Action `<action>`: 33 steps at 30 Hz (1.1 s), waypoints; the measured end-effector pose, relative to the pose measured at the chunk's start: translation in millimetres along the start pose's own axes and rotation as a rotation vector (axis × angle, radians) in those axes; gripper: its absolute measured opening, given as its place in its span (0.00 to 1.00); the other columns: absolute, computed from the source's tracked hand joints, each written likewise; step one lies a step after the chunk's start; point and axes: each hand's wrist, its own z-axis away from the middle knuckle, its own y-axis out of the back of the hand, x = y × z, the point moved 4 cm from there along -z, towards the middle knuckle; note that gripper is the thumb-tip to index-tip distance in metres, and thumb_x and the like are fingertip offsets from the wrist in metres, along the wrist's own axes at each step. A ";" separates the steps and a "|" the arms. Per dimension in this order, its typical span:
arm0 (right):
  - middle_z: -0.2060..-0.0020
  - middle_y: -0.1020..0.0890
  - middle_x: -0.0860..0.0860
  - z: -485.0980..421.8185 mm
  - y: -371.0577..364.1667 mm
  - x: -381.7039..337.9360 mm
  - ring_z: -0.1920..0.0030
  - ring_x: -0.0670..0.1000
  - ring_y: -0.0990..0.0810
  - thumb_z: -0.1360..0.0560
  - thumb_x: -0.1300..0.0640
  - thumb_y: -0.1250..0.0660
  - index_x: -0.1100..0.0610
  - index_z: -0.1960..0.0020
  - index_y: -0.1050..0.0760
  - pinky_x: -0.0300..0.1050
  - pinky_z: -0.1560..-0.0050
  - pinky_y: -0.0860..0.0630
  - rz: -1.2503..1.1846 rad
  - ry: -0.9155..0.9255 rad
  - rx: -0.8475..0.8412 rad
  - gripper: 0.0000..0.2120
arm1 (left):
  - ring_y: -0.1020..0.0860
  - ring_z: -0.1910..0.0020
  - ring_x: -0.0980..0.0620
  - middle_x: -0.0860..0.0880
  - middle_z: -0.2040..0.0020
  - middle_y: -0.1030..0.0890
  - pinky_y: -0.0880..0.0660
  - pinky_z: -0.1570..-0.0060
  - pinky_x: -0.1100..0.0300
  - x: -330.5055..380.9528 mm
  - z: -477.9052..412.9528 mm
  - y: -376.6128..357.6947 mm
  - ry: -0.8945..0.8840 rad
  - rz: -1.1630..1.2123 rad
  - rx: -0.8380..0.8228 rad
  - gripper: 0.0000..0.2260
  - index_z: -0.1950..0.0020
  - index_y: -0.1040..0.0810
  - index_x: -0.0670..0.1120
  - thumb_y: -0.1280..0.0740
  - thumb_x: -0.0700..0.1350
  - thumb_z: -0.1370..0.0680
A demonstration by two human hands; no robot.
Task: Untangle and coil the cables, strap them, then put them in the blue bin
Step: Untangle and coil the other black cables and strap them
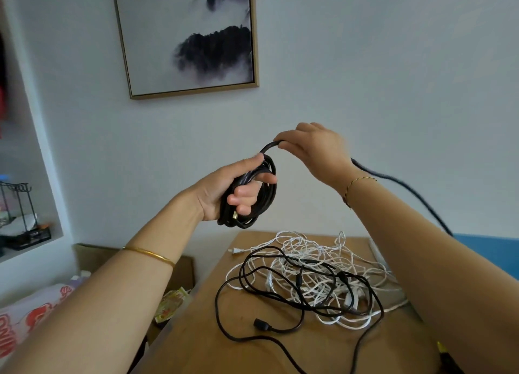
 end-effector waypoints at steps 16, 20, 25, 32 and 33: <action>0.60 0.26 0.46 49.7 -52.6 -9.7 0.59 0.50 0.27 0.19 0.58 0.47 0.51 0.28 0.36 0.42 0.58 0.33 -0.516 -0.377 -0.130 0.19 | 0.38 0.86 0.58 0.55 0.83 0.37 0.35 0.82 0.69 36.2 -9.4 -8.8 -0.329 0.521 0.058 0.16 0.56 0.26 0.43 0.44 0.54 0.23; 0.61 0.30 0.46 55.9 -63.7 -22.0 0.68 0.43 0.31 0.19 0.62 0.47 0.53 0.26 0.40 0.35 0.70 0.32 -0.592 -0.468 -0.287 0.22 | 0.39 0.83 0.58 0.56 0.80 0.37 0.33 0.76 0.69 38.7 -18.8 -2.2 -0.406 0.612 0.287 0.16 0.55 0.24 0.42 0.42 0.54 0.21; 0.57 0.28 0.52 61.4 -69.0 -34.8 0.69 0.49 0.30 0.20 0.62 0.45 0.58 0.28 0.39 0.43 0.73 0.29 -0.622 -0.525 -0.419 0.21 | 0.38 0.81 0.57 0.54 0.78 0.36 0.32 0.75 0.66 42.2 -26.3 8.9 -0.510 0.533 0.547 0.13 0.54 0.26 0.41 0.40 0.50 0.21; 0.47 0.20 0.59 61.7 -65.3 -32.0 0.48 0.59 0.22 0.21 0.62 0.43 0.59 0.33 0.31 0.47 0.52 0.27 -0.453 -0.553 -0.384 0.17 | 0.33 0.79 0.54 0.52 0.77 0.31 0.28 0.69 0.61 33.9 -34.8 10.5 -0.542 0.258 0.693 0.11 0.49 0.28 0.40 0.40 0.49 0.20; 0.49 0.20 0.59 62.8 -65.1 -28.5 0.49 0.59 0.21 0.21 0.61 0.43 0.59 0.35 0.30 0.48 0.52 0.26 -0.442 -0.591 -0.378 0.15 | 0.31 0.79 0.54 0.51 0.77 0.30 0.28 0.67 0.60 32.5 -34.9 9.1 -0.552 0.218 0.713 0.10 0.51 0.28 0.41 0.39 0.48 0.20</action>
